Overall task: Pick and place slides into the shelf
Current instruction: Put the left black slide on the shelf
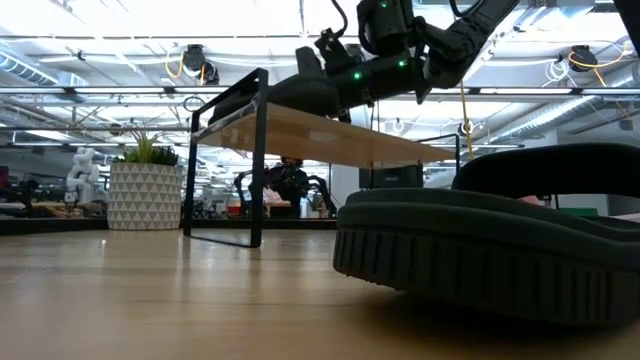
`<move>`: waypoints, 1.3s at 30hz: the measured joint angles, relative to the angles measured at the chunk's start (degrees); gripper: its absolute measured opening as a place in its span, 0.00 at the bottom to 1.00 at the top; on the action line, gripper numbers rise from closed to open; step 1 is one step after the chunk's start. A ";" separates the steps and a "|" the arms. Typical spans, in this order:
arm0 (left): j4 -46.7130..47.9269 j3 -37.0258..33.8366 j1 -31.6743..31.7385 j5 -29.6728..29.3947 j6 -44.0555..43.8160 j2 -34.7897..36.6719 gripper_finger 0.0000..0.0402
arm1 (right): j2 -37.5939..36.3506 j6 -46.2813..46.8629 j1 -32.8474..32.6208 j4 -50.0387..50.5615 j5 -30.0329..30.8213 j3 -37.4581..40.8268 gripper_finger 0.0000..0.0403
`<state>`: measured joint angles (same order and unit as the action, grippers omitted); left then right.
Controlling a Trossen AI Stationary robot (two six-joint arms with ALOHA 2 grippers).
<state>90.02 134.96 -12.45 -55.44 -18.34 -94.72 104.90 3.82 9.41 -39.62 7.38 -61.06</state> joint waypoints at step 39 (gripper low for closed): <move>0.00 0.00 0.00 0.04 -0.05 0.00 0.22 | 0.00 5.50 -0.48 1.74 -2.95 0.31 0.29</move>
<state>90.02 134.96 -12.45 -55.40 -18.40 -94.72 104.90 9.32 8.93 -37.88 4.43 -60.75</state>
